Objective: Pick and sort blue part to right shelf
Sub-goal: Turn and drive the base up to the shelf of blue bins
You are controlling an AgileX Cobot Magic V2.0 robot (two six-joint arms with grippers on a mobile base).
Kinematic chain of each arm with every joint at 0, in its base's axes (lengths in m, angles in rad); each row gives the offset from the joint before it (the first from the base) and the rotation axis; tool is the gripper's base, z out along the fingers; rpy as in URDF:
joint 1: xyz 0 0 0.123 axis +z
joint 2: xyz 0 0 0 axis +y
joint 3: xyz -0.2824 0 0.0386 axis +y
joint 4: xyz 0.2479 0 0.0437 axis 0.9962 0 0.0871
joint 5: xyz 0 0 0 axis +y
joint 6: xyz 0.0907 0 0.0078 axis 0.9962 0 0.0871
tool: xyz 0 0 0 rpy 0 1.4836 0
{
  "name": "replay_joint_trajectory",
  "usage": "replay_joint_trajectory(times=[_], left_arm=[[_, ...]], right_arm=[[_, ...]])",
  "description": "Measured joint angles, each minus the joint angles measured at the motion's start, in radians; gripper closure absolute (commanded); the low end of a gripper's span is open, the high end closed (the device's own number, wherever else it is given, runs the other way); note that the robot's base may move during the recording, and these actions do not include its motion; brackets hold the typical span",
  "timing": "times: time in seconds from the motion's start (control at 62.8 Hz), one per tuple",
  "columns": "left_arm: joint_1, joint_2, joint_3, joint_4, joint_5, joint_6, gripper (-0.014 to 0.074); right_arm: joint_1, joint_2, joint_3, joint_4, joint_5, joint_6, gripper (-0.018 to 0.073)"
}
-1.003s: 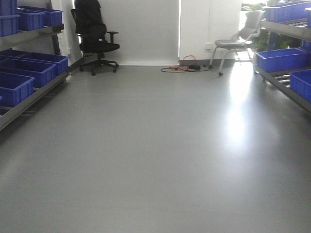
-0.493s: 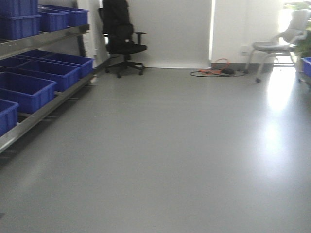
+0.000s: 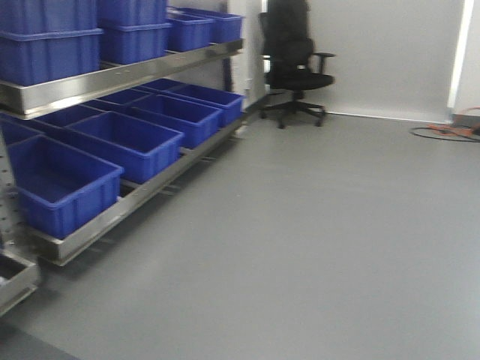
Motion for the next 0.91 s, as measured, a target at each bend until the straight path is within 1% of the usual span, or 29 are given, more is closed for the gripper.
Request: replay_joint_trajectory(times=[0.907], left_arm=[[0.000,0.000,0.000,0.000,0.000,0.000,0.0304]], right_arm=[[0.000,0.000,0.000,0.000,0.000,0.000,0.0172]])
